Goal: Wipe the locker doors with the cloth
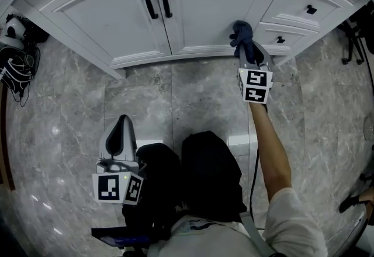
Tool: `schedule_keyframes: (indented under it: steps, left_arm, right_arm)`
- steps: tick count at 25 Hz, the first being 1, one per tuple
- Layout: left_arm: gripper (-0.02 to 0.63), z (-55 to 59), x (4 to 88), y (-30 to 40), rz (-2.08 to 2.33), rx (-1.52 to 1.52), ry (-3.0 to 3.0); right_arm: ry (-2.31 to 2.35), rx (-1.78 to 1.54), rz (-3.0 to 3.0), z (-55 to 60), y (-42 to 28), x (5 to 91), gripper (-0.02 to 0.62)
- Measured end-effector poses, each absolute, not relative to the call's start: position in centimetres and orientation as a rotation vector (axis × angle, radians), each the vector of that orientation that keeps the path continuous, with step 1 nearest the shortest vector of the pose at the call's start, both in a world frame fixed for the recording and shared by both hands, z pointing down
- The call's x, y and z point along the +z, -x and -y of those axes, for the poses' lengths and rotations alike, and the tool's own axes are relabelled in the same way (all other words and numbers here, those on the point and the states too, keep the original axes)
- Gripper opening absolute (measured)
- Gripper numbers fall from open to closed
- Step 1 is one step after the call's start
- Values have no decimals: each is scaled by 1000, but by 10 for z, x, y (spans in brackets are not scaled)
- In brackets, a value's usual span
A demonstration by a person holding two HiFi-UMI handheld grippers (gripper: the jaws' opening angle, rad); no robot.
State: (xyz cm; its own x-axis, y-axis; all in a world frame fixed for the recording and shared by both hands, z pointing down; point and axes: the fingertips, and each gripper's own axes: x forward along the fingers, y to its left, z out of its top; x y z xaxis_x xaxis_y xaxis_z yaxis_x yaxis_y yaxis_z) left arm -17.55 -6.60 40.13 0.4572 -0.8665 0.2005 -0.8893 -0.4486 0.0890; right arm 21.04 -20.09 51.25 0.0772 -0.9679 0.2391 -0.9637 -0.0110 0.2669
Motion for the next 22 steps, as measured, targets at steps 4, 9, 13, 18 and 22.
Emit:
schedule_keyframes:
  steps: [4,9,13,18,22]
  left_arm:
    - [2,67,403,171,1526,188,-2527]
    - [2,66,402,172,1540,192,-2522]
    - [2,64,403,172,1543,199,-2520]
    - [2,63,410,165,1511,218,-2524]
    - [2,64,412,163,1499,228,-2528]
  right_arm:
    - [-1805,-97,2096,187,-139,516,97]
    - [-1568,-90,2261,191,-49,555,98]
    - [-1519,-19,2299,211,-11,579,98]
    - [-1518,38,2288,240,2,598,98]
    - [-1566,114,2241,259,-13,615,98]
